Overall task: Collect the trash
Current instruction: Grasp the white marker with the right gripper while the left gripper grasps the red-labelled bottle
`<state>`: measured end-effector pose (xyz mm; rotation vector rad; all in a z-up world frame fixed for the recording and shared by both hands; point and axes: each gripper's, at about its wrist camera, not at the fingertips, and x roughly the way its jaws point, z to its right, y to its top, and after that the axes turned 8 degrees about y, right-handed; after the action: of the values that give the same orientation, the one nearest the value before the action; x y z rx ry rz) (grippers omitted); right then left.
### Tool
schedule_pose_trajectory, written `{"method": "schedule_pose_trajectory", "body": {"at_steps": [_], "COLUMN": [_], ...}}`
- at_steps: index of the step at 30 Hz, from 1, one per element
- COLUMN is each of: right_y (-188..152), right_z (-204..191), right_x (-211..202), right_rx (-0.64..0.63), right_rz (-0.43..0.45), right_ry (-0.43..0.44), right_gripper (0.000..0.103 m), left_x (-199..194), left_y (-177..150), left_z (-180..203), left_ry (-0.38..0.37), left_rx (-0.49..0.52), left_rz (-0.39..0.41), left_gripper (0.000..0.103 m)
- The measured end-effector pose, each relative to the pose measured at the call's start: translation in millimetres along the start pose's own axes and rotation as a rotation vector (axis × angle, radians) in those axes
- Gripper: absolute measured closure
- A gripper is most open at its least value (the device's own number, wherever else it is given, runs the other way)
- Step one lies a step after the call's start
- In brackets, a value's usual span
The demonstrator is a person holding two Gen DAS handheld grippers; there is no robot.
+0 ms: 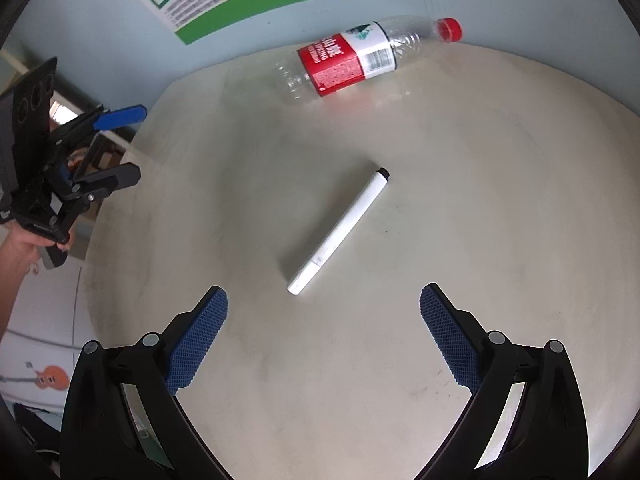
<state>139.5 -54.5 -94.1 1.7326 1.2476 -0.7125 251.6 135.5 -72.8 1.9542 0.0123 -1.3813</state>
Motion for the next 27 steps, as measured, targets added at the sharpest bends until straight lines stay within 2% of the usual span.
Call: {"method": "schedule_pose_trajectory", "body": {"at_steps": [4,8,14,18,23,24,26,27], "right_y": [4,6,14,17,23,23,24,24], "right_z": [2,3,-5,-10,-15,-16,-17,-18], "right_x": [15,34,50,57,69,72,76,76], "right_rx": [0.112,0.195,0.207,0.175,0.106,0.092,0.065,0.044], "right_rz": [0.059,0.081,0.103,0.122,0.126,0.119,0.115,0.110], "right_ry": [-0.041,-0.078,-0.128,-0.188,-0.278,-0.294,-0.338,-0.353], "right_gripper": [0.007,0.007,0.007,0.008,0.010,0.013,0.030,0.032], "left_x": [36,71,122,151,174,177,184,188], "left_y": [29,52,72,82,93,95,96,97], "left_z": [-17,-25,-30,-31,-29,-27,-24,-22], "left_ry": [-0.105,-0.200,-0.295,-0.330,-0.372,-0.367,-0.366,-0.362], "left_rx": [0.178,0.309,0.431,0.472,0.450,0.456,0.470,0.472], "left_rz": [-0.018,-0.047,-0.086,-0.090,-0.094,-0.089,-0.090,-0.093], "left_gripper": [0.007,0.007,0.007,0.007,0.007,0.007,0.007,0.007]}}
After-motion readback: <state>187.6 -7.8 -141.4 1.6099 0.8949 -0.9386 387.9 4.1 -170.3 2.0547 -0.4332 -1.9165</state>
